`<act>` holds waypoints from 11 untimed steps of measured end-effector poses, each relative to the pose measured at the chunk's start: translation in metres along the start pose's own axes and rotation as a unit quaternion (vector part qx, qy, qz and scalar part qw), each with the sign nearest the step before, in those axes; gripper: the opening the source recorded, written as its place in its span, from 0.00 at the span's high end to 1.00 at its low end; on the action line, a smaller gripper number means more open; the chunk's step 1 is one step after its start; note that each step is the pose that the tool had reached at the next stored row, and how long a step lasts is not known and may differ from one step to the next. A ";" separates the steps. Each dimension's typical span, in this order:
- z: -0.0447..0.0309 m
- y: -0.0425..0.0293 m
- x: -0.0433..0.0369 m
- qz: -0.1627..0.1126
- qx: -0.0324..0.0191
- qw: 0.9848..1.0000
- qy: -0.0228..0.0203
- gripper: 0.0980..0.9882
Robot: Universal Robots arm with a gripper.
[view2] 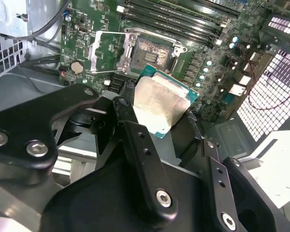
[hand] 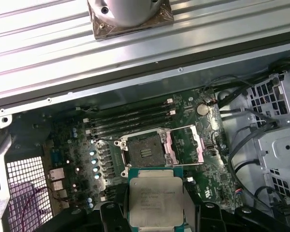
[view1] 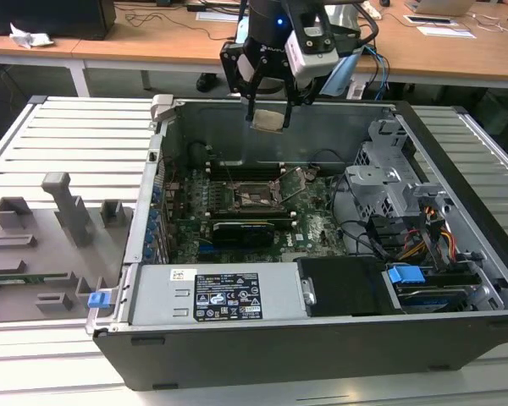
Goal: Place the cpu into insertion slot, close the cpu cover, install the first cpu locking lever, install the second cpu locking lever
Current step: 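Place the cpu into insertion slot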
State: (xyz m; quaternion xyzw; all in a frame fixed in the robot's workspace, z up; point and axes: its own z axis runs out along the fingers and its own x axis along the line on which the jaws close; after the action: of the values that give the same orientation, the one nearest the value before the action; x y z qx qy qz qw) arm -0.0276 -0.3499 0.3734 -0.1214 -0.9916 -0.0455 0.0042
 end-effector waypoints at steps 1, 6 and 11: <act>0.0000 0.0000 0.0000 0.003 0.000 1.000 0.000 0.50; 0.0000 0.0000 0.0000 0.014 0.000 1.000 -0.001 0.50; 0.0000 0.0000 0.0000 0.027 -0.001 1.000 -0.002 0.50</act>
State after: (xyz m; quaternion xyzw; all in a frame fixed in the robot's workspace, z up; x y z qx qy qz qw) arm -0.0277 -0.3499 0.3734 -0.1485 -0.9879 -0.0456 0.0029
